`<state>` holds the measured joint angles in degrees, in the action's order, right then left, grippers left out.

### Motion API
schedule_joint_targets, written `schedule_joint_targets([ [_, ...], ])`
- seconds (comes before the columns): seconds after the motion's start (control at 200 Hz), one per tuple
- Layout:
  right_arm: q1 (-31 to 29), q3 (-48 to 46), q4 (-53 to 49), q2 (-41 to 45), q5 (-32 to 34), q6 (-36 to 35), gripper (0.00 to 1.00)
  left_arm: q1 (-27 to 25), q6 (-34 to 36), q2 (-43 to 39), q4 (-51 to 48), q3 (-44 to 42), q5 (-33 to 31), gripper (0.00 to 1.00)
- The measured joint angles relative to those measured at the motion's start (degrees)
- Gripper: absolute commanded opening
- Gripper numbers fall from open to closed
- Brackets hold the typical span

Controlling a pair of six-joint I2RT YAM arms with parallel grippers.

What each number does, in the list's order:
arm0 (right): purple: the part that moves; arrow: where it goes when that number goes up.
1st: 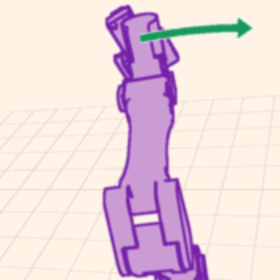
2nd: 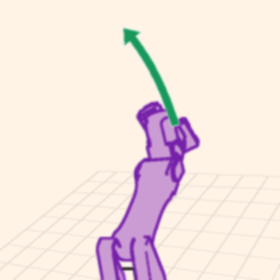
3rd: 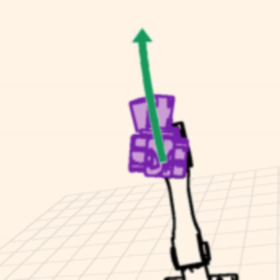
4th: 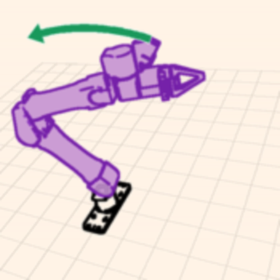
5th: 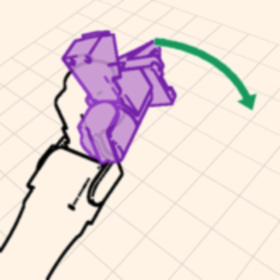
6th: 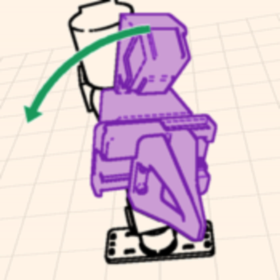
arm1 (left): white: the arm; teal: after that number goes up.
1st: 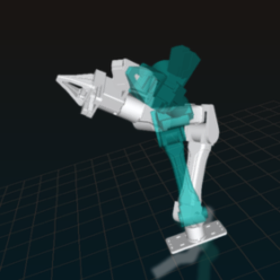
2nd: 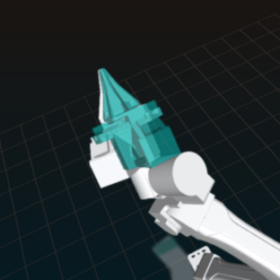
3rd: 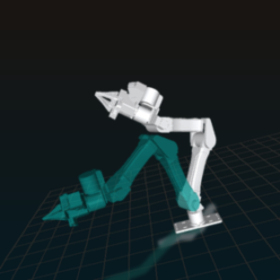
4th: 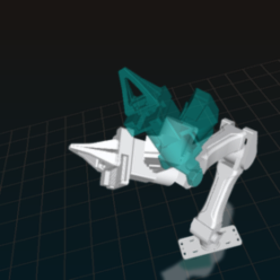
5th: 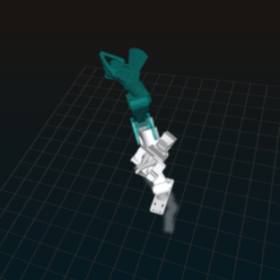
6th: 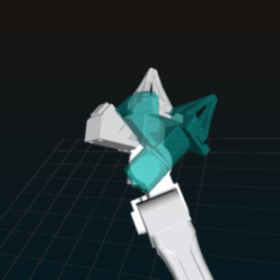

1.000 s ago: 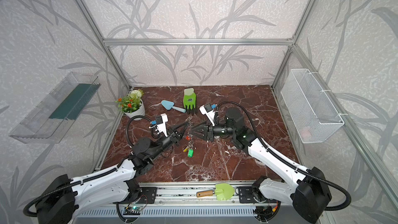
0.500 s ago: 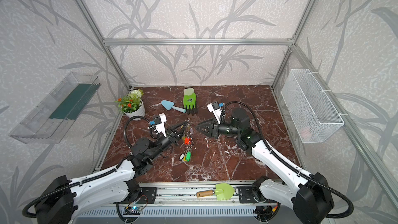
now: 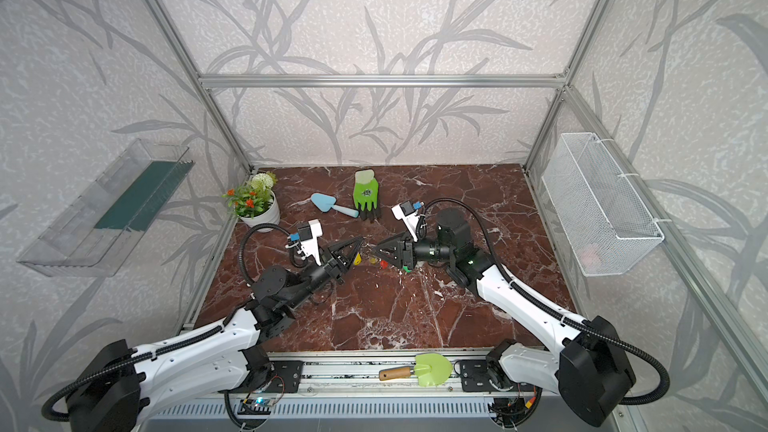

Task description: Put the keys on the keyring

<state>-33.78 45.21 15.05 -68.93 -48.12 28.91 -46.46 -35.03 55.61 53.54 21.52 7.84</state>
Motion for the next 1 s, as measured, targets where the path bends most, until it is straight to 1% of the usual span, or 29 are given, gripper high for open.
schedule_joint_targets([
  [0.09, 0.0, -0.1, 0.2, -0.5, -0.2, 0.0, 0.45, 0.0, 0.0, 0.0, 0.0, 0.0, 0.0, 0.0],
  [0.225, 0.5, -1.5, 2.2, -0.2, -1.1, 1.0, 0.52, 0.0, 0.2, 0.0, -0.3, 0.1, 0.2, 0.0],
  [0.445, 3.6, -3.2, 4.9, 3.2, -1.9, 3.8, 0.54, 0.0, 1.0, -0.7, -3.0, 0.6, 0.9, 0.0],
  [0.54, 5.9, -3.7, 6.9, 4.7, -1.8, 5.7, 0.54, 0.0, 1.5, -1.4, -4.3, 0.7, 1.1, 0.0],
  [0.655, 7.2, -3.7, 6.5, 4.7, -0.2, 6.2, 0.5, 0.0, 1.9, -1.8, -5.1, 0.9, 1.5, 0.0],
  [0.8, 6.8, -3.7, 5.1, 3.0, 0.8, 5.5, 0.5, 0.0, 2.0, -1.4, -5.2, 1.0, 1.9, 0.0],
  [1.005, 4.7, -3.7, 2.0, 1.6, 0.6, 2.9, 0.51, 0.0, 1.8, 2.3, -3.8, 2.3, 1.7, 0.0],
])
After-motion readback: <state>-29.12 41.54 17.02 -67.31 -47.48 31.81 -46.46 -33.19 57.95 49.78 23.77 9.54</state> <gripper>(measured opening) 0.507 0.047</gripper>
